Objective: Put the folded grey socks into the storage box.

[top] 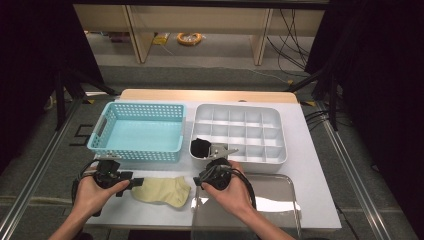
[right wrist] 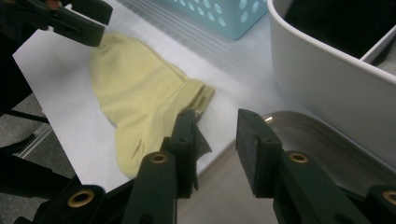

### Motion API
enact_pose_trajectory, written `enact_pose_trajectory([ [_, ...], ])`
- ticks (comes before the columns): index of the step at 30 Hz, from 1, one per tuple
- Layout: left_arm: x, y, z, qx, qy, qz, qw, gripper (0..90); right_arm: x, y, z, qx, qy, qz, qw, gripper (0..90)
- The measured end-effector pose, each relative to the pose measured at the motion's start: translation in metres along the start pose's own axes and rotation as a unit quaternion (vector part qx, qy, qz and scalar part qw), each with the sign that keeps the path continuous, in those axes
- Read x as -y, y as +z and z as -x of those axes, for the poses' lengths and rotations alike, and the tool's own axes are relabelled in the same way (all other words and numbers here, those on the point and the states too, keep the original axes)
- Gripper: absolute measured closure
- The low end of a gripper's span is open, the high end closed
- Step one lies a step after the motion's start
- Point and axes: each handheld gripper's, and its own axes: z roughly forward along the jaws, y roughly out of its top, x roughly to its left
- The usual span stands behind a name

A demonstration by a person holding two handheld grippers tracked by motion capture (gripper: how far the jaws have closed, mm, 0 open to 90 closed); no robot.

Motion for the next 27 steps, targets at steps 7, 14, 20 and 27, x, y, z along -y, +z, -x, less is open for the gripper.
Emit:
enact_pose_trajectory([
  [7, 0.006, 0.009, -0.006, -0.01, -0.027, -0.009, 0.9995, 42.8, 0.001, 0.0, 0.002, -0.009, -0.014, 0.011, 0.9998, 68.9],
  [14, 0.006, 0.009, -0.003, -0.024, -0.015, -0.02, 0.9994, 43.6, 0.001, -0.001, 0.001, -0.012, -0.011, 0.009, 0.9998, 68.7],
  [20, 0.006, 0.01, 0.003, -0.045, 0.026, -0.031, 0.9982, 46.8, 0.001, -0.002, 0.0, -0.012, -0.012, 0.011, 0.9998, 68.7],
  [27, 0.006, 0.012, 0.01, -0.073, 0.063, -0.039, 0.9946, 57.1, 0.001, 0.0, 0.0, -0.012, -0.012, 0.01, 0.9998, 68.6],
])
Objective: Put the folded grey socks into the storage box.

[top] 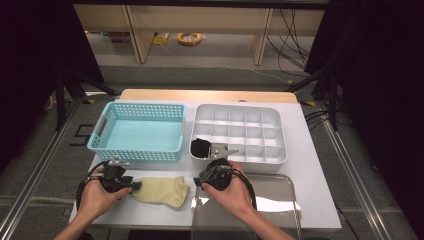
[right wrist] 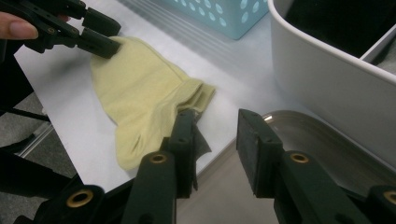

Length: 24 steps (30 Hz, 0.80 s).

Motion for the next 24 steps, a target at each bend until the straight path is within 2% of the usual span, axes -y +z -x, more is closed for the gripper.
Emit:
enact_pose_trajectory([
  [1, 0.001, 0.001, 0.001, 0.003, -0.002, 0.011, 0.9999, 59.7, 0.0, 0.0, 0.0, 0.0, 0.0, 0.0, 1.0, 68.6],
  [3, 0.0, 0.0, 0.002, 0.01, -0.001, -0.001, 0.9999, 66.4, 0.0, 0.0, 0.0, 0.0, 0.0, -0.001, 1.0, 68.6],
  [7, -0.001, 0.0, 0.004, 0.017, -0.002, -0.001, 0.9999, 72.5, 0.0, 0.0, -0.001, 0.001, -0.005, 0.0, 1.0, 68.6],
  [8, -0.001, 0.0, 0.004, 0.019, 0.0, -0.003, 0.9998, 74.2, 0.001, 0.0, -0.002, -0.001, 0.003, -0.005, 1.0, 68.6],
  [9, -0.001, 0.0, 0.005, 0.021, -0.003, -0.002, 0.9998, 76.4, 0.0, 0.001, -0.002, -0.001, -0.005, -0.001, 1.0, 68.5],
  [15, -0.001, 0.001, 0.007, 0.022, -0.003, -0.002, 0.9998, 81.9, 0.001, 0.002, -0.002, -0.003, -0.004, -0.004, 1.0, 68.5],
  [16, -0.001, 0.0, 0.007, 0.025, -0.006, 0.001, 0.9997, 82.5, 0.001, 0.002, -0.002, -0.001, 0.0, -0.006, 1.0, 68.5],
  [17, -0.002, -0.001, 0.006, 0.03, -0.004, -0.008, 0.9995, 82.9, 0.001, 0.002, -0.001, -0.002, -0.008, -0.002, 1.0, 68.5],
  [19, -0.002, -0.002, 0.005, 0.047, -0.019, -0.005, 0.9987, 83.3, 0.001, 0.001, -0.001, -0.001, -0.005, -0.002, 1.0, 68.6],
  [21, -0.002, -0.004, 0.004, 0.064, -0.024, -0.009, 0.9976, 83.3, 0.0, 0.001, -0.001, 0.002, -0.005, -0.001, 1.0, 68.6],
  [23, -0.003, -0.008, 0.003, 0.076, -0.03, -0.004, 0.9967, 83.3, 0.0, 0.001, -0.001, -0.001, -0.001, -0.002, 1.0, 68.7],
  [24, -0.004, -0.01, 0.004, 0.082, -0.04, 0.005, 0.9958, 83.2, 0.0, 0.001, -0.001, -0.001, -0.003, -0.002, 1.0, 68.7],
])
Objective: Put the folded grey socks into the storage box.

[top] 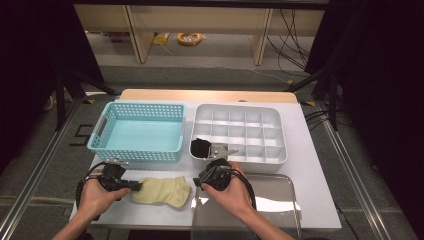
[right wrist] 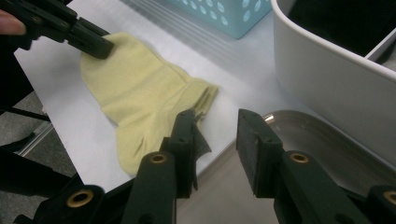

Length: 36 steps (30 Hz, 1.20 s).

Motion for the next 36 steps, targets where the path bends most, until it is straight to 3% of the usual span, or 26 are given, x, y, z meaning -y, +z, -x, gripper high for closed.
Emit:
enact_pose_trajectory([
  [4, -0.003, -0.011, -0.001, 0.022, -0.003, 0.003, 0.9997, 83.2, 0.0, 0.0, 0.0, 0.0, 0.0, 0.001, 1.0, 68.7],
  [14, -0.003, -0.017, -0.009, 0.025, -0.025, -0.001, 0.9994, 83.3, -0.001, 0.0, -0.001, 0.004, 0.003, 0.001, 1.0, 68.7],
  [16, -0.003, -0.02, -0.011, 0.023, -0.018, -0.01, 0.9995, 83.3, -0.001, 0.0, -0.002, 0.0, 0.007, 0.001, 1.0, 68.7],
  [17, -0.003, -0.02, -0.012, 0.031, -0.025, -0.008, 0.9992, 83.3, -0.001, -0.001, -0.004, -0.001, 0.016, -0.002, 0.9999, 68.7],
  [18, -0.003, -0.022, -0.012, 0.027, -0.023, -0.01, 0.9993, 83.2, -0.002, 0.0, -0.001, 0.004, 0.002, 0.002, 1.0, 68.7],
  [21, -0.004, -0.027, -0.013, 0.022, -0.012, -0.021, 0.9995, 83.2, -0.001, 0.0, -0.002, 0.005, 0.002, 0.001, 1.0, 68.7],
  [22, -0.005, -0.026, -0.012, 0.023, -0.02, -0.015, 0.9994, 83.2, -0.001, 0.0, -0.001, 0.002, -0.006, 0.004, 1.0, 68.7],
  [25, -0.008, -0.028, -0.008, 0.037, -0.019, -0.012, 0.9991, 83.1, -0.001, 0.0, -0.002, 0.002, 0.001, 0.001, 1.0, 68.6],
  [26, -0.01, -0.031, -0.007, 0.034, -0.004, -0.024, 0.9991, 83.1, -0.001, 0.0, -0.003, 0.002, 0.001, 0.001, 1.0, 68.6],
  [27, -0.012, -0.03, -0.003, 0.035, -0.012, -0.013, 0.9992, 83.1, -0.001, -0.001, -0.003, 0.002, 0.002, 0.0, 1.0, 68.6],
  [36, -0.029, -0.023, 0.02, 0.05, 0.006, -0.024, 0.9984, 83.0, -0.002, -0.002, -0.003, 0.0, -0.008, 0.008, 0.9999, 68.5],
])
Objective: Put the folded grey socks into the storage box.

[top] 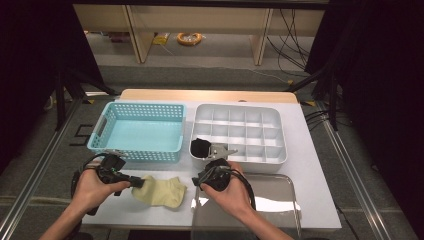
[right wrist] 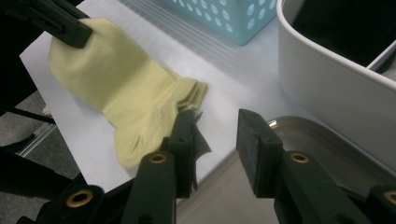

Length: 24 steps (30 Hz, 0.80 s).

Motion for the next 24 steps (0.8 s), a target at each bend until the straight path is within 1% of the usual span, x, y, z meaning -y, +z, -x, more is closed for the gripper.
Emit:
enact_pose_trajectory([
  [1, -0.002, 0.001, 0.001, 0.002, 0.01, -0.01, 0.9999, 83.0, 0.0, -0.001, -0.001, 0.001, 0.009, -0.005, 1.0, 68.5],
  [2, -0.004, 0.004, 0.005, 0.005, 0.008, -0.005, 0.9999, 83.0, 0.0, 0.0, 0.0, 0.001, -0.003, 0.0, 1.0, 68.5],
  [3, -0.006, 0.004, 0.005, 0.005, 0.025, -0.02, 0.9995, 83.0, 0.0, 0.0, -0.001, 0.0, 0.003, -0.003, 1.0, 68.5],
  [4, -0.008, 0.005, 0.008, 0.001, 0.031, -0.022, 0.9993, 83.0, 0.0, 0.0, -0.001, -0.002, 0.001, -0.002, 1.0, 68.4],
  [5, -0.009, 0.009, 0.011, 0.007, 0.022, -0.014, 0.9997, 83.0, 0.0, 0.0, -0.001, -0.001, 0.001, -0.001, 1.0, 68.4],
  [6, -0.011, 0.011, 0.013, 0.008, 0.023, -0.015, 0.9996, 83.0, 0.0, 0.0, -0.002, -0.001, 0.008, -0.006, 1.0, 68.3],
  [7, -0.013, 0.014, 0.015, 0.008, 0.027, -0.015, 0.9995, 83.0, 0.0, 0.0, -0.001, -0.001, 0.007, -0.006, 1.0, 68.3],
  [9, -0.016, 0.017, 0.017, 0.008, 0.04, -0.029, 0.9987, 83.0, 0.0, -0.001, -0.001, 0.003, 0.004, -0.004, 1.0, 68.3],
  [10, -0.018, 0.018, 0.019, 0.007, 0.041, -0.034, 0.9985, 83.0, 0.0, -0.001, -0.001, -0.001, 0.002, -0.001, 1.0, 68.3],
  [12, -0.02, 0.022, 0.021, 0.009, 0.045, -0.039, 0.9982, 82.9, 0.0, -0.001, 0.0, -0.001, 0.001, 0.0, 1.0, 68.3],
  [13, -0.021, 0.024, 0.023, 0.004, 0.047, -0.041, 0.998, 83.0, 0.0, -0.001, -0.001, -0.001, 0.003, -0.001, 1.0, 68.3],
  [14, -0.022, 0.027, 0.023, 0.01, 0.047, -0.04, 0.998, 83.0, 0.0, -0.001, 0.0, -0.001, 0.003, -0.001, 1.0, 68.3],
  [15, -0.022, 0.028, 0.025, 0.007, 0.048, -0.041, 0.998, 83.0, 0.0, -0.001, -0.001, -0.001, 0.004, -0.002, 1.0, 68.3],
  [16, -0.023, 0.03, 0.025, 0.007, 0.052, -0.042, 0.9977, 83.0, 0.001, -0.001, -0.001, 0.001, 0.007, -0.004, 1.0, 68.3],
  [18, -0.024, 0.034, 0.027, 0.008, 0.053, -0.045, 0.9975, 83.0, 0.001, -0.001, 0.0, 0.0, 0.01, -0.008, 0.9999, 68.3],
  [19, -0.025, 0.036, 0.028, 0.009, 0.055, -0.047, 0.9973, 83.0, 0.001, -0.001, 0.0, 0.007, 0.015, -0.012, 0.9998, 68.3],
  [20, -0.025, 0.038, 0.029, 0.015, 0.052, -0.047, 0.9974, 83.0, 0.001, 0.0, 0.001, -0.001, 0.002, -0.003, 1.0, 68.3],
  [22, -0.026, 0.04, 0.03, 0.01, 0.055, -0.051, 0.9972, 82.9, 0.001, -0.001, 0.001, 0.0, 0.008, -0.003, 1.0, 68.3],
  [23, -0.026, 0.041, 0.03, 0.01, 0.053, -0.049, 0.9974, 82.9, 0.001, -0.001, 0.002, -0.001, 0.002, 0.0, 1.0, 68.3],
  [24, -0.026, 0.041, 0.03, 0.011, 0.055, -0.049, 0.9972, 82.9, 0.002, -0.002, 0.003, 0.0, 0.001, 0.003, 1.0, 68.3],
])
